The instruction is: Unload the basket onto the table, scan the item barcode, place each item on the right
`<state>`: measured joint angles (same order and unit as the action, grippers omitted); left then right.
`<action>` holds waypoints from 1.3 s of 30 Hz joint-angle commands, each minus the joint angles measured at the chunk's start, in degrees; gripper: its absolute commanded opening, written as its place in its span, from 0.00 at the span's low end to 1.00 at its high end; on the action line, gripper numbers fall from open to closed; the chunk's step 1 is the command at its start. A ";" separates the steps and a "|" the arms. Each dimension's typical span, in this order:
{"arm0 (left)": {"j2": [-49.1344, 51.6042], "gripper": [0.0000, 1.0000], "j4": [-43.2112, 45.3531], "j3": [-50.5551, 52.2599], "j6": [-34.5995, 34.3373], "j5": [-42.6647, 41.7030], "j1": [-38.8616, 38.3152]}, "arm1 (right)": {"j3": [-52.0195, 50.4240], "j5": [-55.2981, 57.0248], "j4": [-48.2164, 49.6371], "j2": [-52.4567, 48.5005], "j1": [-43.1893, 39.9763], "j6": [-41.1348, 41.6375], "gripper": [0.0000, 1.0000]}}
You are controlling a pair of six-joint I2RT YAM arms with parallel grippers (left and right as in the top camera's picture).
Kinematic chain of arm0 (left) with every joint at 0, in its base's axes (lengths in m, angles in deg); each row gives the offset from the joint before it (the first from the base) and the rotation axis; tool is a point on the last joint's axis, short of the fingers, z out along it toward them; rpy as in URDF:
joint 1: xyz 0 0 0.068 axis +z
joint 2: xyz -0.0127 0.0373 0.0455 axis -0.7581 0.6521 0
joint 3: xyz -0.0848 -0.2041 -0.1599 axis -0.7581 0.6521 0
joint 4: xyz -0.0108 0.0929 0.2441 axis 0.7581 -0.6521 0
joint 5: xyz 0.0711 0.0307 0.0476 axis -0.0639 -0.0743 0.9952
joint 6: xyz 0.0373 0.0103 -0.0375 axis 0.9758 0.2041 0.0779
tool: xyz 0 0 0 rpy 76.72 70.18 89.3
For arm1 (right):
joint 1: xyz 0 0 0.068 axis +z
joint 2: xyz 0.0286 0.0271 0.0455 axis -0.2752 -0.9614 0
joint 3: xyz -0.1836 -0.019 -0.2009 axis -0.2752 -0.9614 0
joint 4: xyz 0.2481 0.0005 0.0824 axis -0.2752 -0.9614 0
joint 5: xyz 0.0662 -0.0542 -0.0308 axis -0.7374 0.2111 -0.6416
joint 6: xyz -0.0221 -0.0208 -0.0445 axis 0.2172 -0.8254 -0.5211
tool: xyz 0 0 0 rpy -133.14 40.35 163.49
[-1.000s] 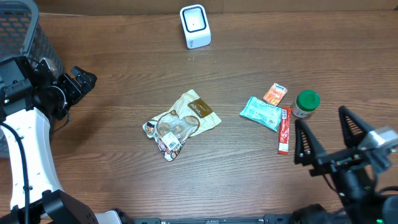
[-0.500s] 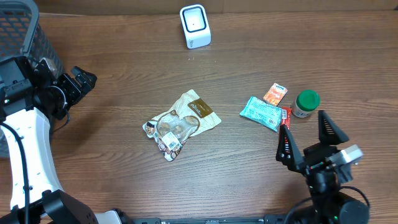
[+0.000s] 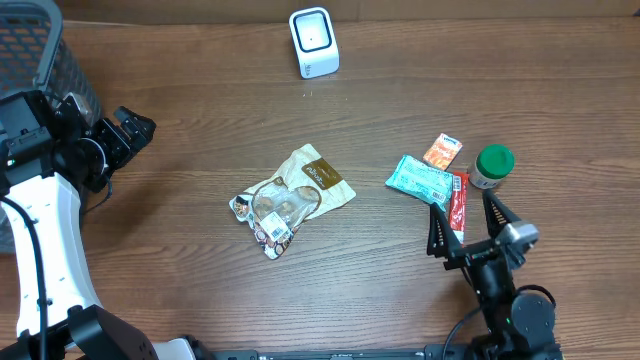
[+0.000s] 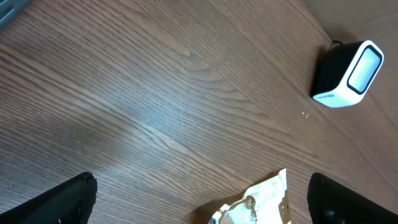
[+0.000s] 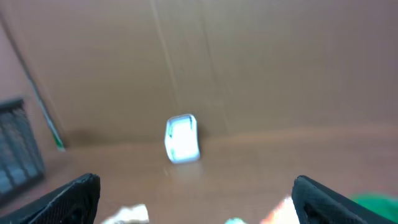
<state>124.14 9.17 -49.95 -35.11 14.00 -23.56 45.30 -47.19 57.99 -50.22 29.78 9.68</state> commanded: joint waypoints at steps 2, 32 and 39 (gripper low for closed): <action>-0.90 1.00 0.04 -0.37 -0.31 0.00 0.11 | -0.61 -0.13 -6.08 0.50 -2.95 0.39 1.00; -0.90 1.00 0.04 -0.37 -0.28 0.00 0.11 | -0.61 -0.09 -7.43 0.50 -3.58 -1.31 1.00; -0.90 1.00 0.04 -0.37 -0.31 0.00 0.11 | -0.61 -0.09 -7.43 0.50 -3.58 -1.31 1.00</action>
<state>124.14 9.15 -49.95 -35.11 14.00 -23.56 45.30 -47.21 50.25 -50.17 26.45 8.59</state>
